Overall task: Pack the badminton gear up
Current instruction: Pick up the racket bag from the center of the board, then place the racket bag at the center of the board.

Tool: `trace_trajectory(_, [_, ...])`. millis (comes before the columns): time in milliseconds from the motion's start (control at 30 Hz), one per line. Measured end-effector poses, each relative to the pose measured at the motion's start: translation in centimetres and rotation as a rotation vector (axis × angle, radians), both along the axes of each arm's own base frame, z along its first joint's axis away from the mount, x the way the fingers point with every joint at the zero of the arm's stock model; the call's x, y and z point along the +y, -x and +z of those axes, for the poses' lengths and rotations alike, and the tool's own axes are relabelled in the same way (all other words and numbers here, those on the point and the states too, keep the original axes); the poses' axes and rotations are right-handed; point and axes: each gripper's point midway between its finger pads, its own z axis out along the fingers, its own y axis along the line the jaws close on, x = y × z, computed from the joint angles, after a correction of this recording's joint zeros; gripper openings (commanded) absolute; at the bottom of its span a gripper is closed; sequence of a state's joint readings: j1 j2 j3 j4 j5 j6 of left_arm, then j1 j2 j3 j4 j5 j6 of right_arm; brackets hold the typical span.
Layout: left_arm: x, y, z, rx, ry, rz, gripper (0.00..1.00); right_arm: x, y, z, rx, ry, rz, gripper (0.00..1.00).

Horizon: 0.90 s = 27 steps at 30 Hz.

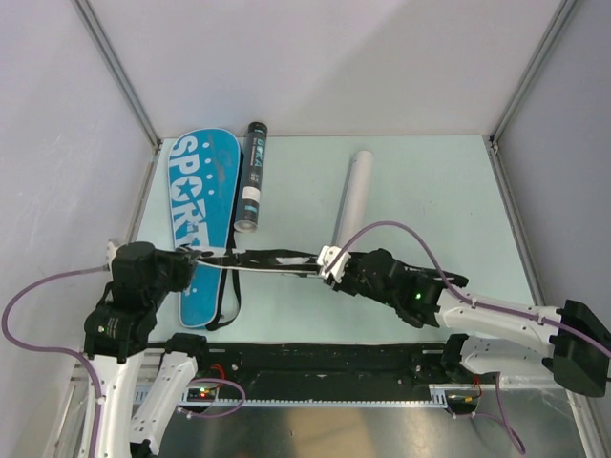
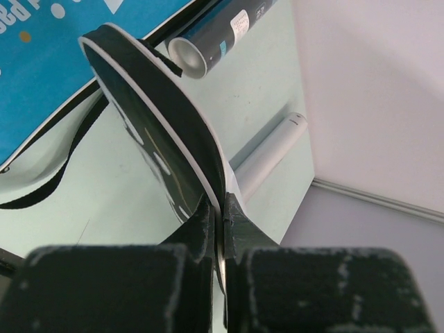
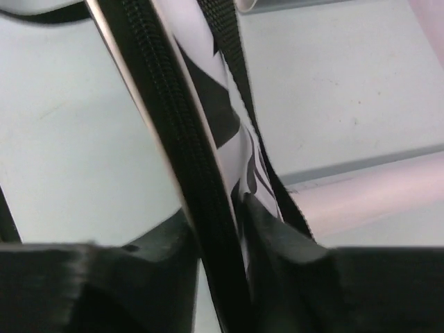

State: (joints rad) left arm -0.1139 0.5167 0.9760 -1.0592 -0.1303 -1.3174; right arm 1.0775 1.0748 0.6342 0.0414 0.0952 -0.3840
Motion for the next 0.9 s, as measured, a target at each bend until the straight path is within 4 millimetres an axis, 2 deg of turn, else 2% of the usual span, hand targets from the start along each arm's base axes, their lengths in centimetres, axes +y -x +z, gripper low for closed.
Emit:
trace_trajectory(67, [0.0,0.0,0.1,-0.005,-0.005,-0.003,0.19,0.2,-0.6,0.4,-0.028,-0.001,-0.014,0.04])
trace_trajectory(167, [0.1,-0.1,0.9,-0.029,-0.027,-0.013,0.58,0.3,-0.7,0.9,-0.04,-0.006,-0.022,0.0])
trace_trajectory(200, [0.1,-0.2,1.4,-0.048,-0.035,-0.018,0.68,0.2,-0.8,1.1,-0.042,-0.009,-0.034,0.0])
trace_trajectory(267, [0.1,-0.5,2.5,-0.09,-0.053,-0.033,0.83,-0.2,-1.1,1.5,-0.039,-0.008,-0.066,0.0])
trace_trajectory(333, [0.0,-0.7,3.7,-0.132,-0.073,-0.054,0.91,-0.9,-1.6,2.3,-0.026,-0.013,-0.112,0.0])
trace_trajectory(400, [-0.2,-0.9,5.0,-0.182,-0.097,-0.081,0.97,-1.8,-2.4,3.6,-0.014,-0.036,-0.166,0.0])
trace_trajectory(500, [-0.6,-1.2,6.3,-0.233,-0.133,-0.131,0.99,-4.0,-4.2,6.7,-0.01,-0.114,-0.269,0.0])
trace_trajectory(600, [-1.2,-1.9,6.7,-0.255,-0.174,-0.192,1.0,-7.2,-6.5,10.3,-0.017,-0.215,-0.397,0.0])
trace_trajectory(633, [-1.4,-2.2,6.7,-0.255,-0.185,-0.209,1.0,-7.7,-6.7,11.2,-0.018,-0.243,-0.416,0.0])
trace_trajectory(667, [-1.6,-2.5,6.6,-0.254,-0.2,-0.231,1.0,-9.5,-8.0,12.2,-0.023,-0.27,-0.485,0.0])
trace_trajectory(767, [-2.2,-3.3,5.5,-0.239,-0.24,-0.295,1.0,-13.3,-9.9,14.3,-0.045,-0.327,-0.627,0.0])
trace_trajectory(900, [-2.8,-3.9,3.4,-0.214,-0.299,-0.385,1.0,-18.8,-12.0,14.5,-0.055,-0.328,-0.829,0.0])
